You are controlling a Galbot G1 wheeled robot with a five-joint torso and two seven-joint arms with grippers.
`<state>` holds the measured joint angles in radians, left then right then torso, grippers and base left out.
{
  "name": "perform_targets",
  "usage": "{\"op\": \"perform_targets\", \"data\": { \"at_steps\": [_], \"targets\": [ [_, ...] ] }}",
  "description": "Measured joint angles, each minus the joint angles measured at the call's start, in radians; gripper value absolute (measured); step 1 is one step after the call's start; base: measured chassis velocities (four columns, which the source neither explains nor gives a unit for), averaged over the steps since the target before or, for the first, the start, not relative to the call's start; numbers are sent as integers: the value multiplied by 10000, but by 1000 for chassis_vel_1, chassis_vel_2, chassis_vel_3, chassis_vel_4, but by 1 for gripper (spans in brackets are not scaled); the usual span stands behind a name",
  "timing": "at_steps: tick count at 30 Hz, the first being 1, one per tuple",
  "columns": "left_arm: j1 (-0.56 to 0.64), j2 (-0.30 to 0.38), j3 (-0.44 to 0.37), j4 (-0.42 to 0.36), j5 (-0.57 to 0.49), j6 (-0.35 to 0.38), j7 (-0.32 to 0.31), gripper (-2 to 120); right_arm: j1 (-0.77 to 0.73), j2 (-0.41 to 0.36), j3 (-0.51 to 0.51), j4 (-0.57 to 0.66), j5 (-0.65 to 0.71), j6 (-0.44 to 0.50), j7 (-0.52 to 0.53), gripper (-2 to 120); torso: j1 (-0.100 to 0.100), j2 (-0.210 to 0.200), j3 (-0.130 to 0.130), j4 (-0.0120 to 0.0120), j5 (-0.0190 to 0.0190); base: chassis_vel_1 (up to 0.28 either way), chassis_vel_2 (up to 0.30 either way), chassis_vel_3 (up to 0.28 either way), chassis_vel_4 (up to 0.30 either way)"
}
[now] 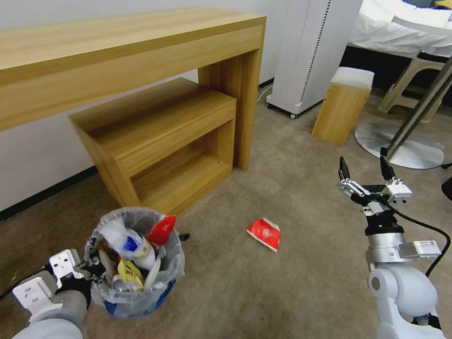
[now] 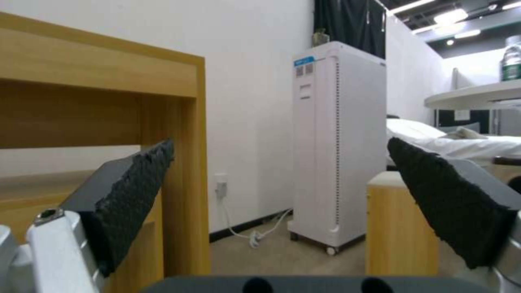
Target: Pick up the trash bin and place the garbage on the floor into it.
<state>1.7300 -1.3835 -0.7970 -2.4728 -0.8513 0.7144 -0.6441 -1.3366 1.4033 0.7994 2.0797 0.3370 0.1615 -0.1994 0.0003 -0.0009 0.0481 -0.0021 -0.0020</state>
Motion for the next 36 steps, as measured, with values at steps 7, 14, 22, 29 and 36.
{"op": "perform_targets", "data": {
  "at_steps": [7, 14, 22, 29, 36],
  "targets": [
    [-46, -1, -2, -32, -379, 67, -10, 1, 120, 16, -181, -30, -222, 28, 1, 100, 0, 0, -1, -1, -1, -118, 116, 110, -96],
    [9, 29, -22, -207, -1262, 209, -266, 1, 180, 40, -343, -35, -421, -12, -8, 100, -1, 1, -6, 0, 0, 9, -6, -7, 5],
    [105, 41, 118, -269, -2179, 228, -578, 1, 90, 57, -279, -18, -677, -293, 145, 100, -2, 0, -4, -1, 1, 0, 0, 0, 0],
    [75, 45, 126, -271, -2306, 227, -555, 1, 43, 108, -260, 49, -763, -297, 121, 100, -2, 1, -4, -1, -1, 0, 0, 0, 0],
    [59, 75, 90, -280, -2362, 228, -509, 1, -17, 202, -410, 72, -865, -243, 116, 100, -2, 1, -5, -1, -1, -31, 34, 37, -29]
  ]
}}
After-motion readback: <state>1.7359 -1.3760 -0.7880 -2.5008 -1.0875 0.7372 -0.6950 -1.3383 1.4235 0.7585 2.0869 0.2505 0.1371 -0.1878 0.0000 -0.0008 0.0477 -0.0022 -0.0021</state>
